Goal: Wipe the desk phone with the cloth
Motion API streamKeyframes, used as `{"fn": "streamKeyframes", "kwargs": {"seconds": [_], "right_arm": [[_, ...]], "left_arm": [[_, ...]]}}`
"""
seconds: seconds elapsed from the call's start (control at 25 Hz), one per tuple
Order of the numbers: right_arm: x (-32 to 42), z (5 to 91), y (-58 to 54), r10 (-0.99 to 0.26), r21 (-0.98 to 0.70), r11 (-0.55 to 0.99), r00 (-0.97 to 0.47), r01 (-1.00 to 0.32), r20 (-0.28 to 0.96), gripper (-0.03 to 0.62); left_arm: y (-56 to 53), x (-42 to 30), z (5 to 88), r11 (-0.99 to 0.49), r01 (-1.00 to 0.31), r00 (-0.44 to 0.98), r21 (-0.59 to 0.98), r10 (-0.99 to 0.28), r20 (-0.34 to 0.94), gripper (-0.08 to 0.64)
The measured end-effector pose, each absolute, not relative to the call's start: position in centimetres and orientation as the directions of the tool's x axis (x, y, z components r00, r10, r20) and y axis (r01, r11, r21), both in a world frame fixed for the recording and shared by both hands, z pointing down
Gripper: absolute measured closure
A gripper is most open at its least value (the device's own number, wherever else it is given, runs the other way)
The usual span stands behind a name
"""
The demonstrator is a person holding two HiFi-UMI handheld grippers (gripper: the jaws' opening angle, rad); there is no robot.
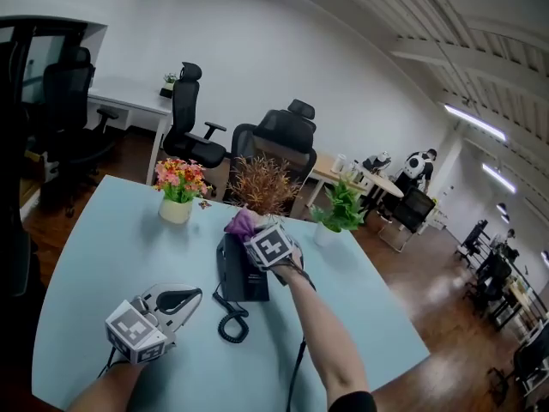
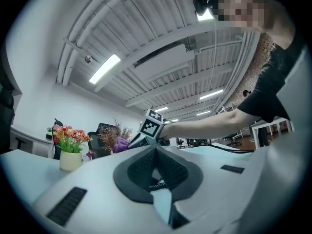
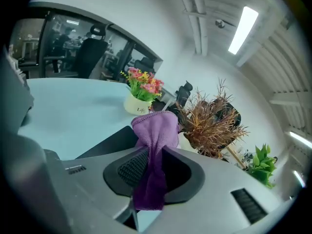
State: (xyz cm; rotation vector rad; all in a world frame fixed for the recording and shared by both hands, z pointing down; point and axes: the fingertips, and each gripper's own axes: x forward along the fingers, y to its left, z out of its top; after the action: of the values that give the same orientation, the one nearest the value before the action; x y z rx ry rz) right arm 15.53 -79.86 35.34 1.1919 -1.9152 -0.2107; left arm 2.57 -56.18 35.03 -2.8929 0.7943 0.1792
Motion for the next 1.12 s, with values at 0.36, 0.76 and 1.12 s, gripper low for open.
{"fn": "streamKeyframes", "kwargs": {"seconds": [0.36,0.76,1.12], "right_arm": [[14.3,40.8,-66.4,-0.604,0.507,0.775,-0.209,-0.377,0.769,0.520],[17.7,34.1,-69.9,-0.746,0.538,0.634,-0.257,-0.555,0.614,0.522],[17.2,35.0,-79.9,-0.793,0.664,0.568,-0.107,-0.486,0.600,0.522]], "left_arm": [[-55.3,2.3,34.4,-0.855,-0.507,0.859,-0.110,-0.489,-0.150,0.568],[-55.5,2.0,34.0,-0.853,-0.511,0.856,-0.109,-0.492,-0.159,0.566],[-56.5,2.1,34.5,-0.858,-0.506,0.858,-0.090,-0.490,-0.151,0.568]]}}
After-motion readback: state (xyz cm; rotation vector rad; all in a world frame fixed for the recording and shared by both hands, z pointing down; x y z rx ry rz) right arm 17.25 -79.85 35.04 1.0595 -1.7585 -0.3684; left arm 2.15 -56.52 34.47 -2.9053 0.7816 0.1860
